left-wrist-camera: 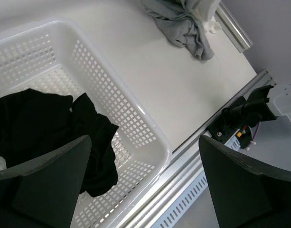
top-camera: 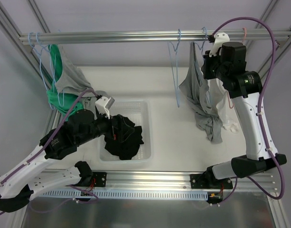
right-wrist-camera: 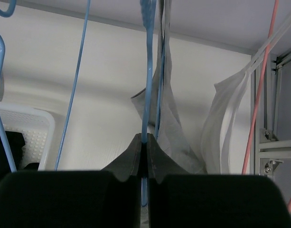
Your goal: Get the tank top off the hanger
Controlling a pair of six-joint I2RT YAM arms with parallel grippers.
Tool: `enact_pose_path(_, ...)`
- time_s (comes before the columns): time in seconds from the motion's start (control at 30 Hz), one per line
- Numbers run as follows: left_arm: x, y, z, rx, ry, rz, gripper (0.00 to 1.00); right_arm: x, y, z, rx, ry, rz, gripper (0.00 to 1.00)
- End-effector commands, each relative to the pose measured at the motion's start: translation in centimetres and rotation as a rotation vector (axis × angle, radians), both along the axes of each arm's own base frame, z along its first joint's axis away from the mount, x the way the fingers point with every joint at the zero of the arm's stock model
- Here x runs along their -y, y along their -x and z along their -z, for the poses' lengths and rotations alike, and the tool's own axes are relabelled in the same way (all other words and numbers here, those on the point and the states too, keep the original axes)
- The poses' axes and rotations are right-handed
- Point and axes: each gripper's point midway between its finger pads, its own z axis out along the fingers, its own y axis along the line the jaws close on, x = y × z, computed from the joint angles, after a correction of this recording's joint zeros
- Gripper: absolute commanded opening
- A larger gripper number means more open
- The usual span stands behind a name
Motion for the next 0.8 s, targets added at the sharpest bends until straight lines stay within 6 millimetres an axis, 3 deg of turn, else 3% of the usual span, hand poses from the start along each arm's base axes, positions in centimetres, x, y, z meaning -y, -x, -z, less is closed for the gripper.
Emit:
enact_pose_path(0.0,0.9,0.7,-3.4,0.068,0.045,0.091,0.98,-0.1,1.0,-6.3,0.214,-0.123,0.004,0.00)
enact_pose_path(0.13,2.1,0.9,-5.0,0.089,0.072,0.147,0.99,0.3,2.0,-8.5,0.299,-0.158,0.013,0.00)
enact_pose_path(0.23,3.9,1.3,-6.5,0.123,0.108,0.241,0.99,0.3,2.9,-8.9,0.316,-0.175,0.006,0.00)
enact_pose_path(0.3,5.4,2.2,-8.7,0.185,0.152,0.351,0.99,0.4,3.7,-8.8,0.320,-0.185,0.005,0.00)
enact_pose_path(0.33,6.4,1.9,-8.7,0.185,0.147,0.379,0.99,0.4,4.0,-8.7,0.323,-0.192,0.000,0.00)
enact_pose_path(0.4,7.4,1.8,-11.7,0.245,0.182,0.413,0.99,0.4,4.6,-7.9,0.311,-0.197,-0.005,0.00)
enact_pose_path(0.43,8.4,1.3,-11.7,0.247,0.168,0.427,0.99,0.6,5.6,-8.3,0.325,-0.211,-0.012,0.00)
enact_pose_path(0.47,8.7,1.3,-14.1,0.295,0.196,0.436,0.99,0.6,6.2,-8.1,0.323,-0.219,-0.017,0.00)
enact_pose_path(0.53,10.4,0.0,-15.2,0.314,0.193,0.432,0.99,0.9,8.2,-7.6,0.312,-0.242,-0.018,0.00)
enact_pose_path(0.57,10.7,0.1,-18.0,0.366,0.228,0.438,0.99,0.8,9.1,-7.5,0.308,-0.252,-0.031,0.00)
enact_pose_path(0.63,12.9,-1.3,-18.8,0.368,0.222,0.440,0.99,0.8,11.8,-7.4,0.305,-0.277,-0.069,0.00)
enact_pose_path(0.67,13.1,-1.3,-21.4,0.409,0.258,0.440,0.99,0.9,12.7,-7.2,0.301,-0.279,-0.075,0.00)
enact_pose_path(0.7,13.8,-1.6,-22.1,0.419,0.265,0.444,0.99,1.2,13.6,-7.1,0.303,-0.281,-0.075,0.00)
enact_pose_path(0.73,15.6,-2.6,-21.4,0.401,0.248,0.454,0.99,1.6,14.6,-6.4,0.278,-0.274,-0.064,0.00)
enact_pose_path(0.77,15.9,-2.6,-23.7,0.438,0.282,0.456,0.99,2.1,16.3,-6.9,0.306,-0.284,-0.065,0.00)
